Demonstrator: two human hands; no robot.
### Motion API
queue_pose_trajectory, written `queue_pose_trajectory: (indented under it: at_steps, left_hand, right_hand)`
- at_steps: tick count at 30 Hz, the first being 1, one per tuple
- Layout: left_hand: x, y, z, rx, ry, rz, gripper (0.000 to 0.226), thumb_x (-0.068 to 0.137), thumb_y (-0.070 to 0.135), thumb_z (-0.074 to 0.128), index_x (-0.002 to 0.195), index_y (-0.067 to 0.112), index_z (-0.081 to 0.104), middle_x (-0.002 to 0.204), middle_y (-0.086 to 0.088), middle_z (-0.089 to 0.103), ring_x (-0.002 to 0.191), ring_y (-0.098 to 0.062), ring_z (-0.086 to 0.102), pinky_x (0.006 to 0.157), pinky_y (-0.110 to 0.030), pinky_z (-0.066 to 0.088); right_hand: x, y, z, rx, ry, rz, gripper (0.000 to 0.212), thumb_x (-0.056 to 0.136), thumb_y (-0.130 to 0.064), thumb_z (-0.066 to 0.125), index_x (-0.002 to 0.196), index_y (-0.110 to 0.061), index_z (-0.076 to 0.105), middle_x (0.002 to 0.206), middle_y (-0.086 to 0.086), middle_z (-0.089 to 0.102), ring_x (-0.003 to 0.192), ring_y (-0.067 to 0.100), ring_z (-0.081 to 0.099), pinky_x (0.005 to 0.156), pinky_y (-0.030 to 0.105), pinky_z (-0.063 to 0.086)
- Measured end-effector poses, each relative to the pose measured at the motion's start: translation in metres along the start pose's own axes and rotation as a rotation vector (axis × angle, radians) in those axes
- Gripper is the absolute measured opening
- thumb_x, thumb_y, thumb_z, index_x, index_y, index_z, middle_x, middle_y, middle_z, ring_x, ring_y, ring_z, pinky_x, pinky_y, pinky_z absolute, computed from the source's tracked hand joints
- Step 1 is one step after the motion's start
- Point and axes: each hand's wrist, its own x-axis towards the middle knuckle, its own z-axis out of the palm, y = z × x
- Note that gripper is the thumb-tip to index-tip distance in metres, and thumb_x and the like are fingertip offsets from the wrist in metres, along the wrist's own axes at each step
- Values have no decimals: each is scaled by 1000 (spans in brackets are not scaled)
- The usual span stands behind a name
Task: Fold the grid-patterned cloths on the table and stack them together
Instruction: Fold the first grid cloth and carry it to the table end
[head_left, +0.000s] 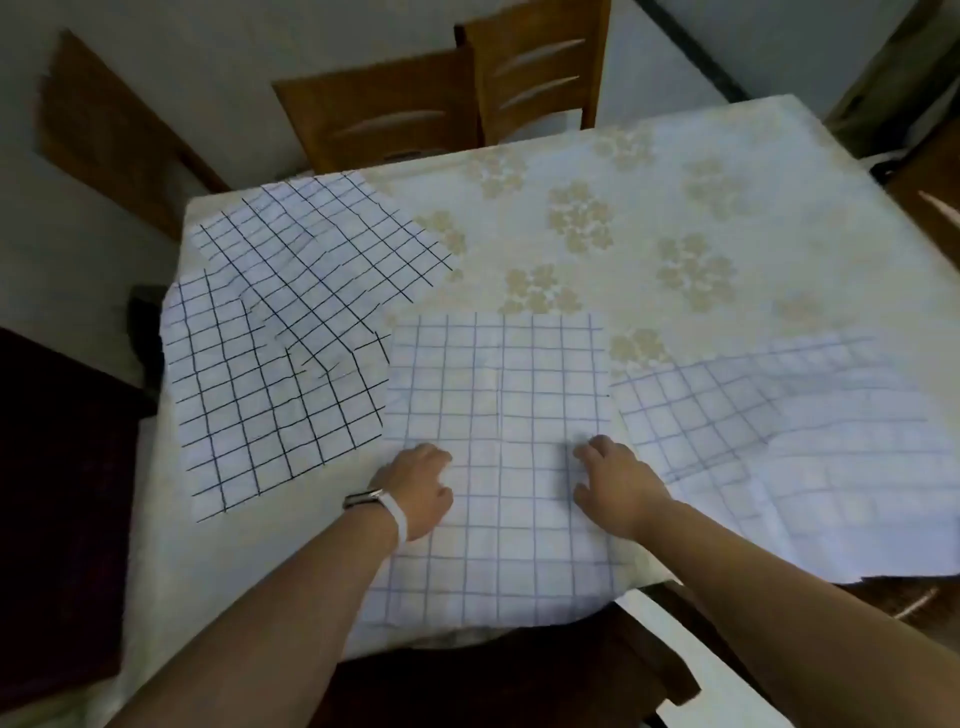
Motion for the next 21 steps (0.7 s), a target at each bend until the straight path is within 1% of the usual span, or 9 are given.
queue_pose_trajectory:
  at_steps: [2, 4, 6, 9, 13, 16, 19, 21]
  left_hand:
    - [10, 5, -1, 28, -1, 11, 54, 91, 34, 44, 143, 23, 34, 154, 0, 26, 138, -21, 29, 110, -39, 33]
    - [18, 9, -2, 88, 13, 23, 56, 92, 32, 44, 146, 22, 31, 156, -1, 23, 140, -21, 26, 111, -39, 31]
    - [27, 10, -3, 164, 55, 22, 53, 92, 30, 43, 143, 21, 34, 150, -1, 32, 134, -22, 33, 105, -40, 37]
    - [40, 8, -9, 234, 97, -6, 41, 92, 26, 44, 133, 20, 43, 137, -2, 41, 123, -24, 40, 94, -39, 42]
    - [53, 1, -12, 313, 114, 48, 31, 93, 20, 44, 123, 17, 48, 125, -5, 46, 112, -24, 44, 85, -36, 40]
    - [60, -2, -12, 339, 134, 93, 23, 93, 16, 42, 113, 15, 52, 116, -6, 49, 104, -24, 46, 75, -33, 34]
    - [64, -5, -9, 372, 132, 150, 18, 92, 15, 43, 104, 14, 55, 108, -5, 51, 101, -25, 47, 69, -32, 29]
    - [64, -9, -7, 355, 155, 184, 12, 89, 12, 49, 96, 12, 59, 100, -6, 55, 94, -27, 51, 67, -33, 31]
  right_hand:
    - [9, 2, 0, -11, 39, -9, 52, 92, -33, 49, 140, -14, 40, 143, 8, 36, 126, 29, 40, 95, 41, 44]
    - [18, 4, 1, -23, 37, -20, 54, 91, -32, 50, 141, -15, 38, 145, 8, 35, 128, 28, 38, 96, 41, 44]
    - [25, 5, 4, -47, 32, -23, 56, 91, -30, 49, 143, -16, 36, 145, 8, 36, 129, 28, 38, 97, 43, 44]
    - [34, 9, 2, -129, 61, -44, 52, 90, -27, 50, 139, -15, 40, 137, 9, 42, 121, 29, 44, 89, 40, 46]
    - [46, 15, 3, -178, 86, -29, 37, 89, -21, 49, 124, -12, 48, 126, 9, 45, 112, 30, 46, 79, 36, 42]
    - [52, 19, 4, -158, 129, -48, 30, 84, -17, 55, 113, -8, 56, 116, 12, 50, 103, 33, 50, 71, 35, 37]
    - [54, 19, 5, -155, 137, -71, 23, 68, -10, 72, 88, -5, 63, 92, 15, 57, 80, 37, 57, 58, 34, 34]
    - [56, 21, 7, -171, 165, -76, 25, 58, -10, 78, 77, -7, 63, 82, 12, 57, 69, 33, 57, 52, 32, 33]
